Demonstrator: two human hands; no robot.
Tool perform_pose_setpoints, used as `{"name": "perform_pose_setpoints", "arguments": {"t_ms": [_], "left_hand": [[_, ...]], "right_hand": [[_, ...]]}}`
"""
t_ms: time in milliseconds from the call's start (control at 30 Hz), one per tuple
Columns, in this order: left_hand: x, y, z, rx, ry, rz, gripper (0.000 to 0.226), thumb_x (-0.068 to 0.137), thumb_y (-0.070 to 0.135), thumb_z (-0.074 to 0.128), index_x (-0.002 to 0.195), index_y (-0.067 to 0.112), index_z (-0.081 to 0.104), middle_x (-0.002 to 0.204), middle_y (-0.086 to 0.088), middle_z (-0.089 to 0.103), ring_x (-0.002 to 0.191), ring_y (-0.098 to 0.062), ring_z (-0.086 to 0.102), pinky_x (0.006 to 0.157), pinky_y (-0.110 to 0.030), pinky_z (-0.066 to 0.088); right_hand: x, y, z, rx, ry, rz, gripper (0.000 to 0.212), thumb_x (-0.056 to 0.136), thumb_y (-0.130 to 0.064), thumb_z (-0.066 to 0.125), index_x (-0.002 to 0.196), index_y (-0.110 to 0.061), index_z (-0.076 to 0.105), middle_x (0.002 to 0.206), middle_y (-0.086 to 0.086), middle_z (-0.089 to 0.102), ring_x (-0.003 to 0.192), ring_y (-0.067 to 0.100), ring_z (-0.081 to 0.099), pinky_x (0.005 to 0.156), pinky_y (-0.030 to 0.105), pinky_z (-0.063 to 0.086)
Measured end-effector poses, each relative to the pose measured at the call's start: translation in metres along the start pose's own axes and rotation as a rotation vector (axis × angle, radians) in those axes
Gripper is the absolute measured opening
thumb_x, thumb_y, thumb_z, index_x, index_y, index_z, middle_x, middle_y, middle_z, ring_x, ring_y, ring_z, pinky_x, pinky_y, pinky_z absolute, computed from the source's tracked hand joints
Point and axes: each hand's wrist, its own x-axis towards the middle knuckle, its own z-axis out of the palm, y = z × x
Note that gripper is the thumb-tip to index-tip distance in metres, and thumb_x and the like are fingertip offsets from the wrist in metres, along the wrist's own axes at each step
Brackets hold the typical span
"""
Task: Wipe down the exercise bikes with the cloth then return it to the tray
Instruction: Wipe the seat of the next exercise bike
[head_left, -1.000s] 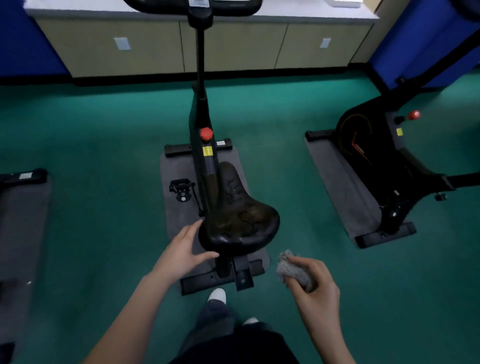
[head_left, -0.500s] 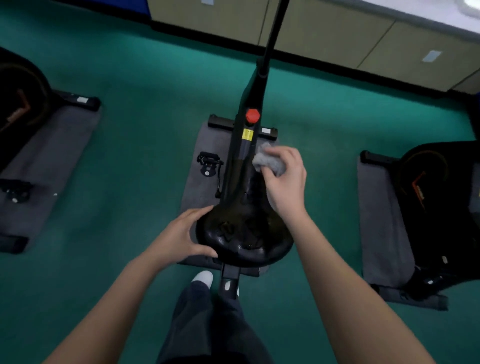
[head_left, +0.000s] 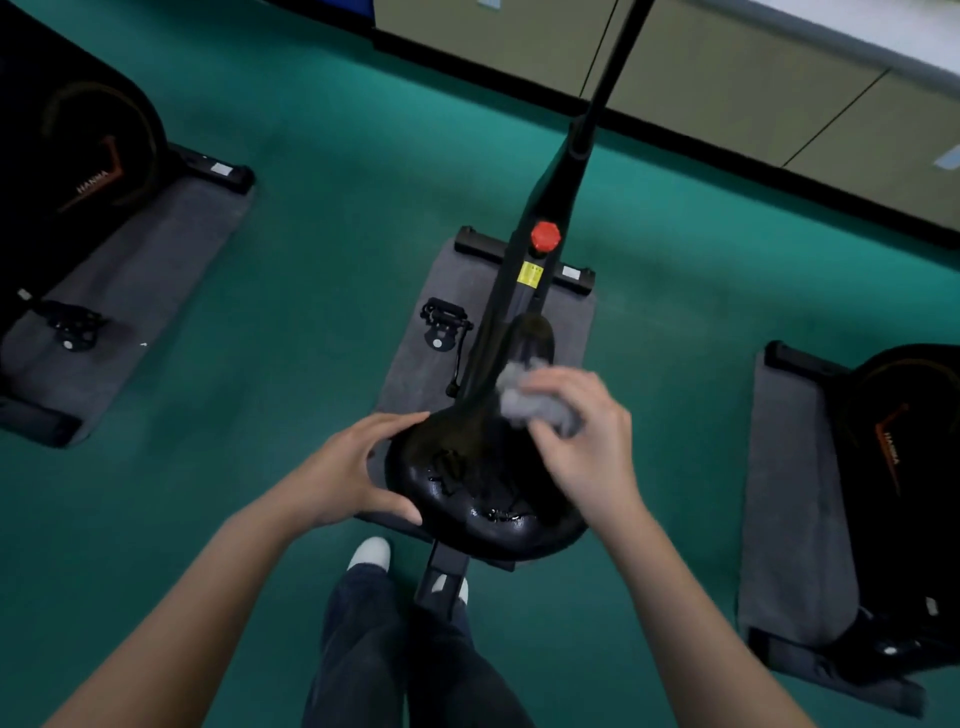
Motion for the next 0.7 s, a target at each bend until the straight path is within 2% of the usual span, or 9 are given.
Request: {"name": "perform_pose_setpoints", "arguments": {"t_ms": [67,133,233,300,400,467,533,600,700], "left_hand": [[0.001,-0.001,0.000,0.006,-0.003,0.008,0.100,0.045,0.045,0.089,0.133,0.046,0.042,0.133,0.022,0.045,0.123,0.008,0.040,0.099,-0.011,0.030],[0.001,-0.003,0.000,-0.003,-0.003,0.016,0.099,0.045,0.044,0.090,0.132,0.048,0.043,0.132,0.024,0.045,0.121,0.013,0.039,0.095,-0.003,0.028],[0.000,-0.005,0.001,-0.029,-0.001,0.023,0.096,0.043,0.048,0.088,0.127,0.055,0.040,0.130,0.028,0.043,0.120,0.015,0.038,0.096,-0.008,0.029],[0.001,-0.005,0.002,-0.033,-0.007,0.036,0.096,0.043,0.051,0.087,0.126,0.057,0.039,0.129,0.030,0.042,0.120,0.015,0.037,0.096,-0.007,0.029],[0.002,-0.006,0.000,-0.039,-0.011,0.050,0.094,0.042,0.054,0.086,0.124,0.059,0.039,0.127,0.031,0.042,0.120,0.015,0.038,0.094,0.000,0.028],[0.003,-0.005,-0.002,-0.039,-0.015,0.053,0.094,0.042,0.055,0.085,0.124,0.059,0.040,0.127,0.030,0.043,0.120,0.015,0.038,0.094,0.001,0.028],[0.003,-0.005,-0.002,-0.031,-0.018,0.056,0.095,0.041,0.055,0.085,0.124,0.058,0.039,0.128,0.028,0.043,0.120,0.015,0.038,0.094,0.001,0.028],[0.003,-0.006,-0.001,-0.033,-0.012,0.062,0.095,0.041,0.055,0.085,0.124,0.056,0.040,0.128,0.025,0.044,0.120,0.014,0.038,0.094,0.001,0.027],[0.003,-0.006,0.000,-0.043,-0.013,0.063,0.098,0.040,0.055,0.085,0.127,0.048,0.042,0.129,0.017,0.047,0.122,0.005,0.041,0.102,-0.009,0.029]], "right_hand": [[0.025,0.002,0.003,-0.054,0.031,0.014,0.030,0.071,0.010,0.065,0.092,-0.009,0.073,0.099,-0.003,0.070,0.102,0.019,0.060,0.094,0.022,0.043],[0.027,0.000,0.011,-0.092,-0.031,-0.023,0.029,0.070,0.011,0.063,0.091,-0.007,0.072,0.098,0.000,0.070,0.101,0.022,0.059,0.094,0.026,0.044],[-0.001,-0.002,0.020,-0.095,-0.172,-0.177,0.030,0.068,0.013,0.061,0.088,-0.007,0.071,0.096,0.000,0.070,0.097,0.024,0.060,0.092,0.026,0.044],[-0.006,-0.007,0.018,-0.053,-0.225,-0.210,0.030,0.068,0.012,0.063,0.088,-0.008,0.072,0.096,-0.001,0.070,0.096,0.022,0.060,0.093,0.025,0.044],[0.037,-0.009,0.013,-0.115,-0.140,-0.197,0.029,0.071,0.008,0.061,0.094,-0.007,0.071,0.099,0.001,0.070,0.099,0.022,0.059,0.093,0.023,0.042],[0.075,-0.006,0.014,-0.229,-0.146,-0.162,0.029,0.075,0.007,0.058,0.096,-0.007,0.070,0.102,0.003,0.069,0.104,0.024,0.058,0.094,0.029,0.043],[0.104,-0.003,0.017,-0.368,-0.262,-0.128,0.028,0.077,0.005,0.053,0.097,-0.008,0.069,0.104,0.005,0.068,0.108,0.027,0.056,0.092,0.034,0.043],[0.112,0.000,0.023,-0.486,-0.377,-0.108,0.027,0.078,0.001,0.051,0.098,-0.008,0.068,0.104,0.007,0.066,0.106,0.029,0.054,0.085,0.034,0.042],[0.101,-0.008,0.035,-0.582,-0.585,-0.209,0.023,0.080,-0.004,0.052,0.096,-0.011,0.067,0.101,0.007,0.064,0.103,0.029,0.055,0.083,0.036,0.045]]}}
